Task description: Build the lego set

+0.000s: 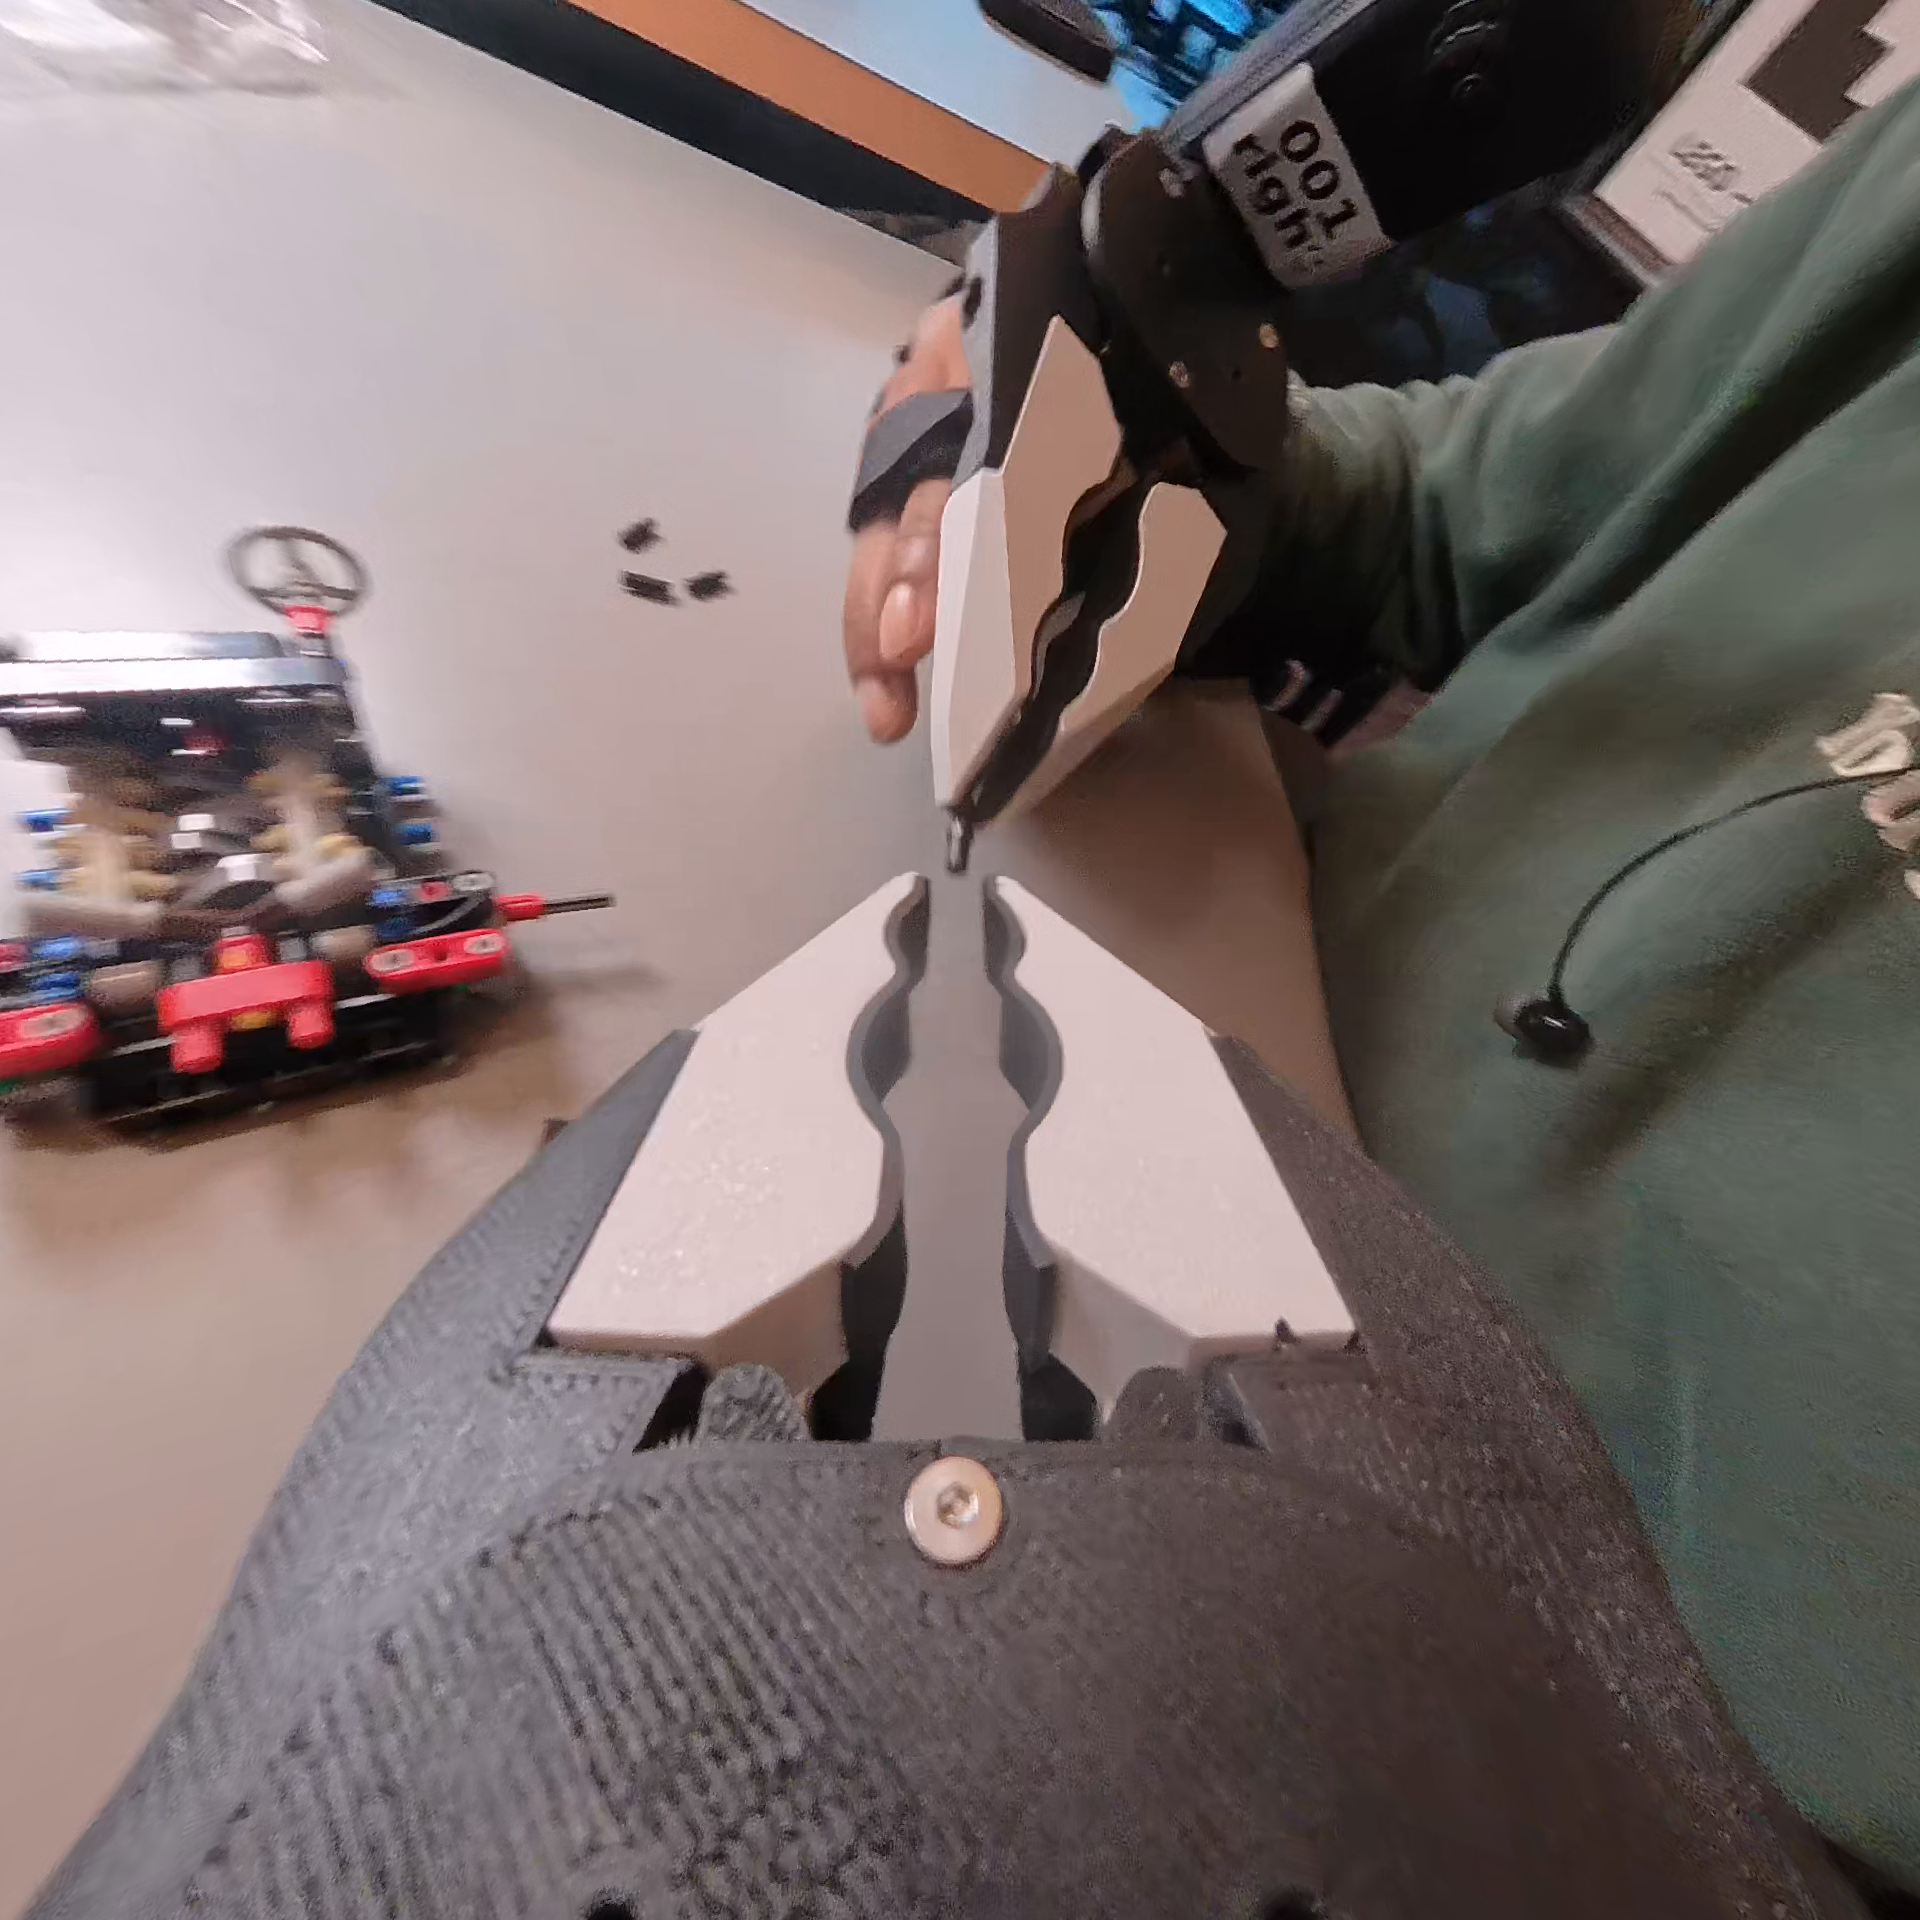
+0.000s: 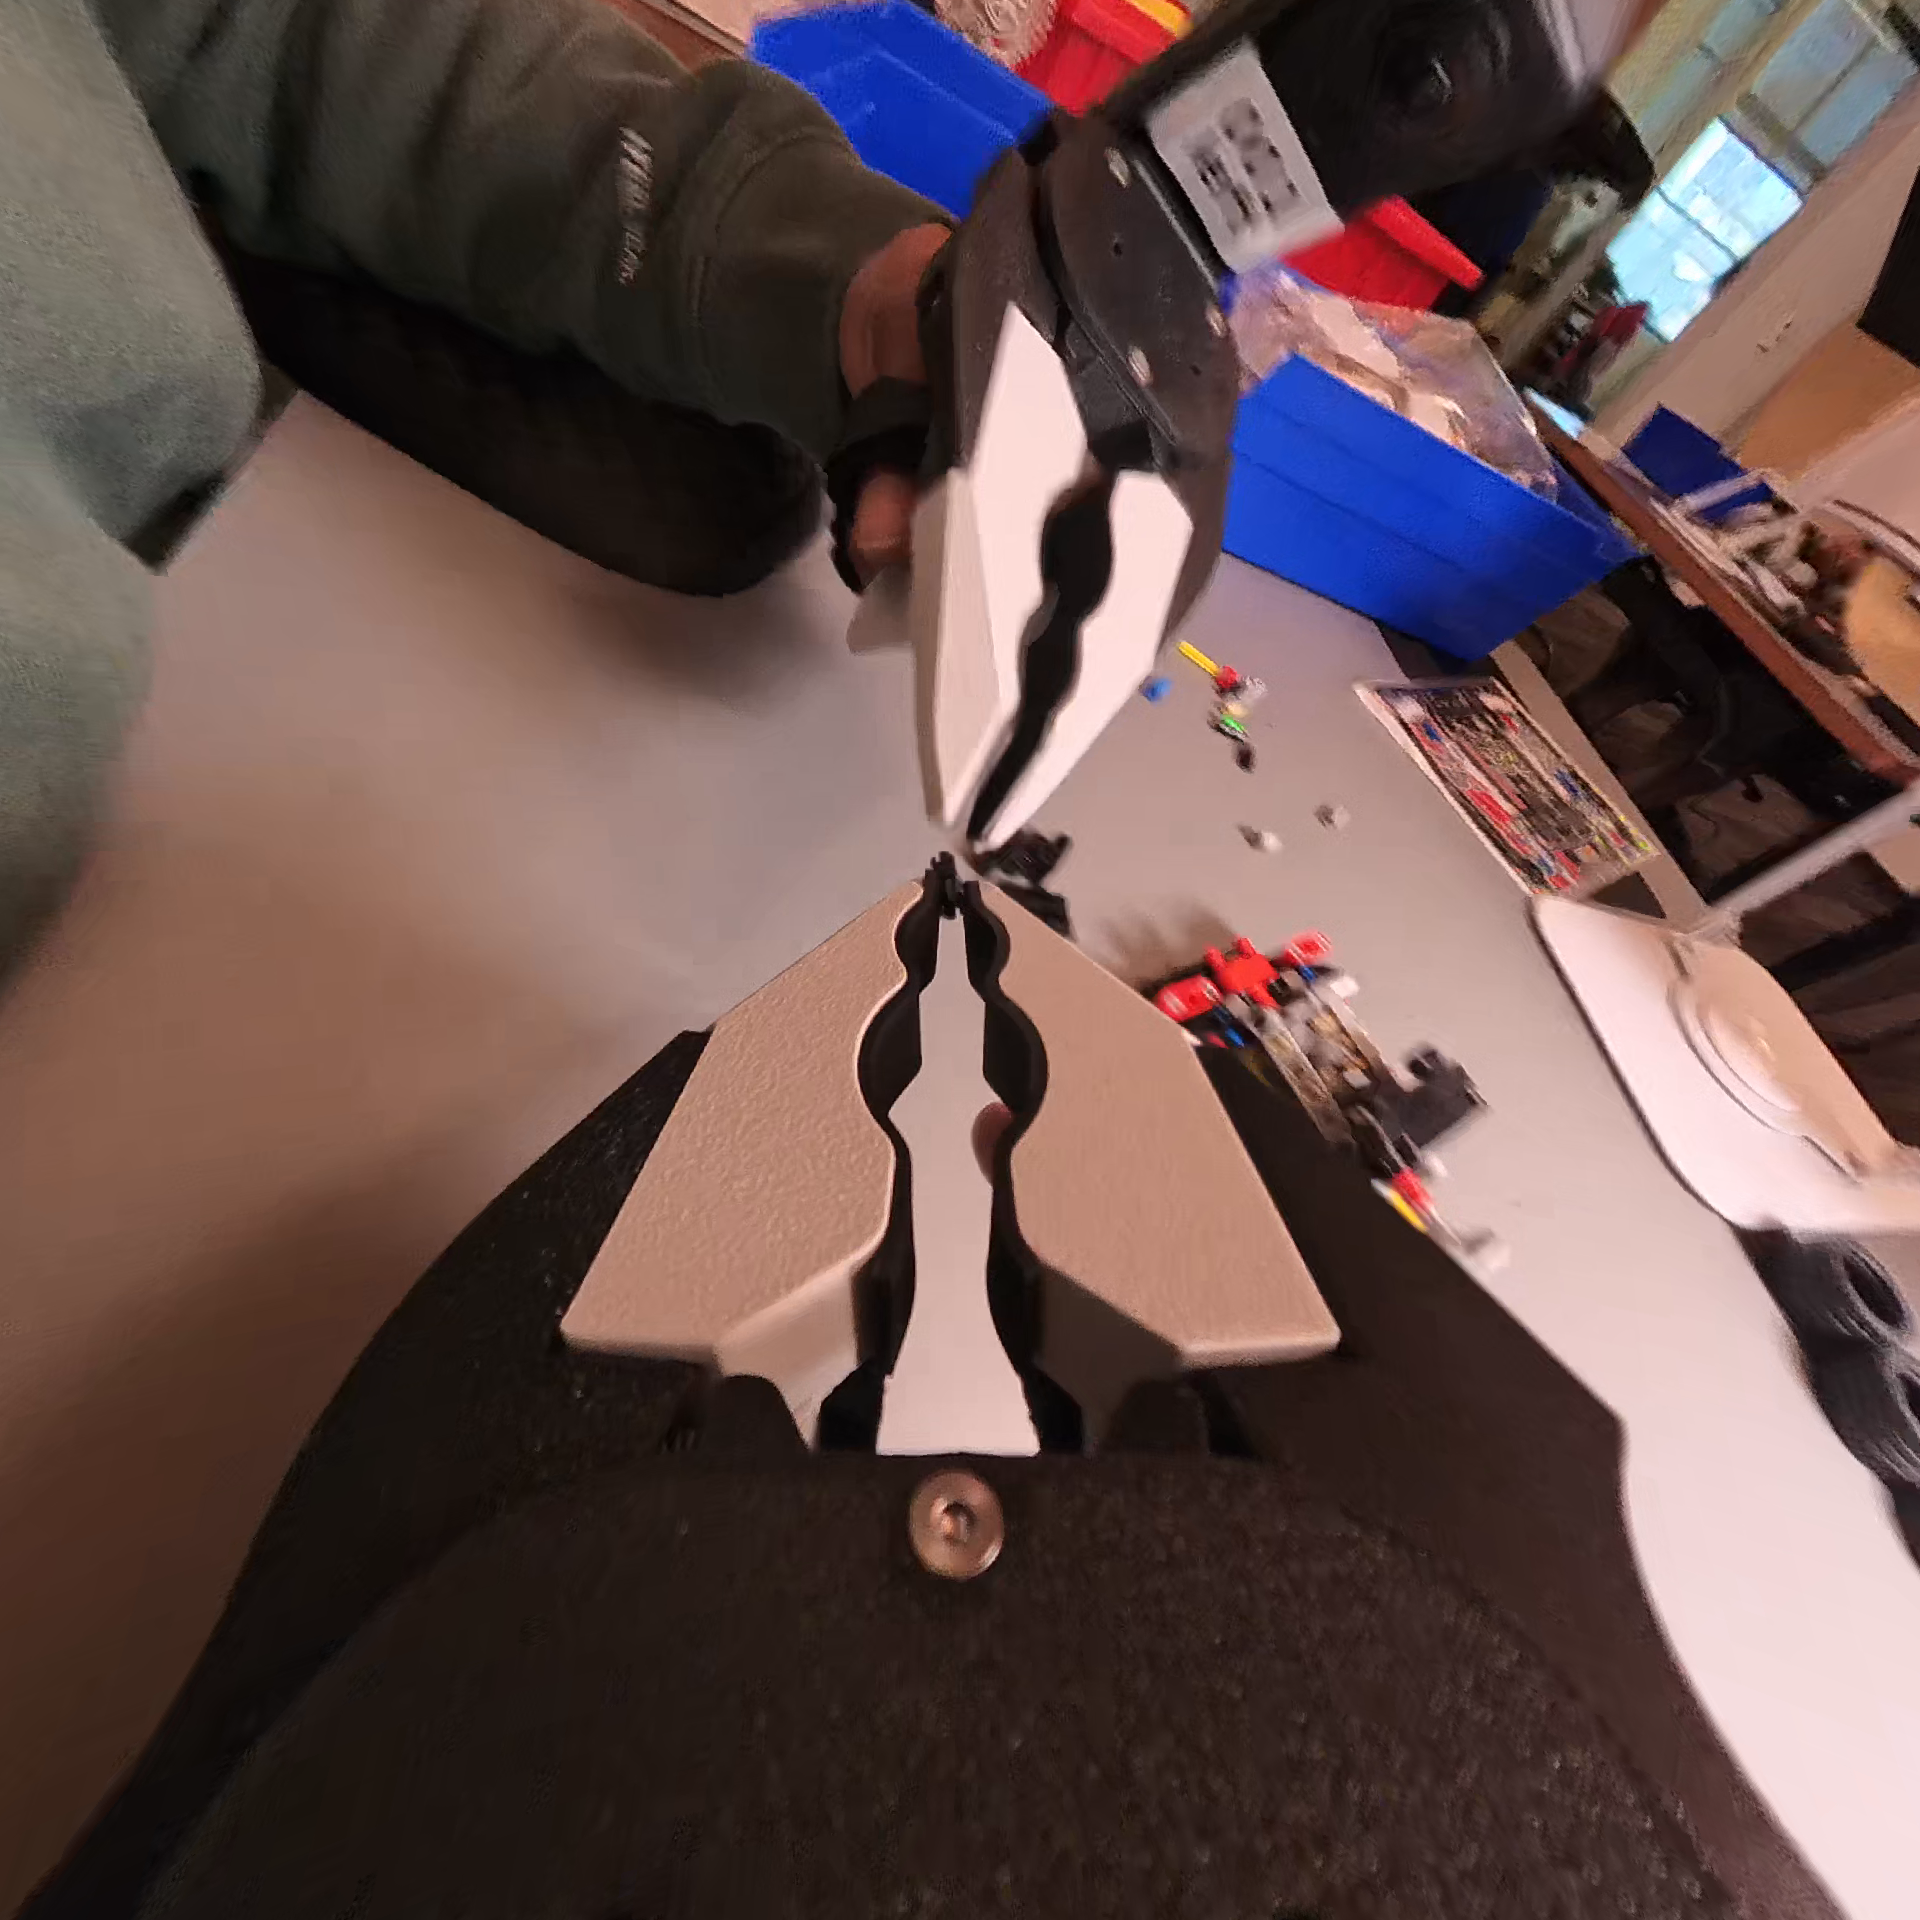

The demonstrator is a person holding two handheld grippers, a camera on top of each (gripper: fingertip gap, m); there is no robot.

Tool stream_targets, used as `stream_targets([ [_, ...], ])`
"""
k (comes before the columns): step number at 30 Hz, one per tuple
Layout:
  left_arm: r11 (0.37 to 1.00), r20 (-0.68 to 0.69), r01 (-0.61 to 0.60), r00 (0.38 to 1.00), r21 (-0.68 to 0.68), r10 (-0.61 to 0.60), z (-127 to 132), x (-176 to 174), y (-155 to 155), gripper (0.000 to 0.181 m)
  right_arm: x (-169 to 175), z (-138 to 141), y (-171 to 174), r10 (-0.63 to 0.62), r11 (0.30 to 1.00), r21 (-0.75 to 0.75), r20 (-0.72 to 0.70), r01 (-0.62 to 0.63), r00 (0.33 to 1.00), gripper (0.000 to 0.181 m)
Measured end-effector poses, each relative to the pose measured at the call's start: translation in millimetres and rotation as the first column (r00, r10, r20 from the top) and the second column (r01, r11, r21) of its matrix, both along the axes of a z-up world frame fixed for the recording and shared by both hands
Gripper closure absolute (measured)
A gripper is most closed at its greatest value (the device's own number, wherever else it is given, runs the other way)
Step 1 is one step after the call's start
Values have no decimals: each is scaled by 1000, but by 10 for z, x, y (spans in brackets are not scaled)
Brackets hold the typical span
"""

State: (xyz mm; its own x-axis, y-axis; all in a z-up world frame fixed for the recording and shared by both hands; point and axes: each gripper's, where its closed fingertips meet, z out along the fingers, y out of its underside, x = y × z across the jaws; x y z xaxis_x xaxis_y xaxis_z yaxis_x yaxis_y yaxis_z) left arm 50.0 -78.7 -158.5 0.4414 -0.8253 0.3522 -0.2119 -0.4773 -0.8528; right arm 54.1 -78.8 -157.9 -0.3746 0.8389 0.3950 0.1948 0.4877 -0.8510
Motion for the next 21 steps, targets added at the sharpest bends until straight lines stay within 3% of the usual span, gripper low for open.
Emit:
stream_targets([
  [3, 984, -93, -152, 983, 88, 160, 10, -329, 184, 157, 156, 6, 590, -206, 978, 51, 58, 204, 977, 178],
  [6, 947, -213, -269, 929, 173, 303, -65, -689, 272, 155, 519, -170, 1280, -452, 892, 111, 177, 439, 874, 178],
  [8, 929, -286, -312, 888, 200, 360, -177, -868, 293, 155, 727, -316, 1465, -511, 858, 107, 266, 502, 817, 178],
  [14, 925, -400, -334, 834, 181, 379, -495, -1032, 268, 155, 1005, -646, 1549, -535, 832, 130, 444, 540, 719, 178],
  [21, 940, -430, -305, 835, 155, 342, -614, -1038, 218, 152, 1061, -768, 1553, -538, 828, 152, 488, 540, 688, 177],
])
